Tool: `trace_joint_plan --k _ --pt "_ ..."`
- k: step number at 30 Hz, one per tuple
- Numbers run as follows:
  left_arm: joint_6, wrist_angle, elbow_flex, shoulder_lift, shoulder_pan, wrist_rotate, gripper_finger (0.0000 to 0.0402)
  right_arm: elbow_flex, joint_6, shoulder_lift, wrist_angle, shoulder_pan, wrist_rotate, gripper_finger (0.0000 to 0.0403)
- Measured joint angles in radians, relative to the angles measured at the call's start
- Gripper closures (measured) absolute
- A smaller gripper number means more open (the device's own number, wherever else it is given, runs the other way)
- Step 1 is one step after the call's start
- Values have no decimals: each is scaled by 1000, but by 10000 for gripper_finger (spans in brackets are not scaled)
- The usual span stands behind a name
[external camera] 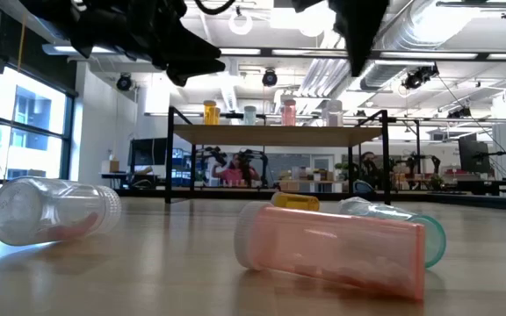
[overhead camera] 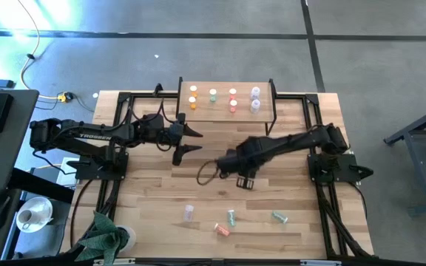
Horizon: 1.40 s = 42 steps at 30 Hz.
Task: Pick and place medicine bottles onto shelf by color
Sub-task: Put the blue pill bottle on the shelf aligned with the blue pill bottle
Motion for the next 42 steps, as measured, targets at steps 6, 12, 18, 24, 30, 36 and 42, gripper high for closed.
trace_joint_plan --k 6,12,18,24,30,36,42 --pt "0 1 0 0 0 0 200 -174 191 -79 47 109 -25 252" --pt "2 2 0 0 0 0 200 -344 414 -162 149 220 -103 252" --pt "1 2 0 1 0 0 200 -446 608 -186 181 310 -128 252" --pt "0 2 0 1 0 0 200 -506 738 -186 275 375 -192 246" --pt "0 2 0 1 0 1 200 -578 825 -186 443 431 -224 218" --pt "0 2 0 1 0 1 200 -654 895 -186 506 470 -226 210" --pt "0 2 0 1 0 1 200 -710 937 -186 567 495 -227 210"
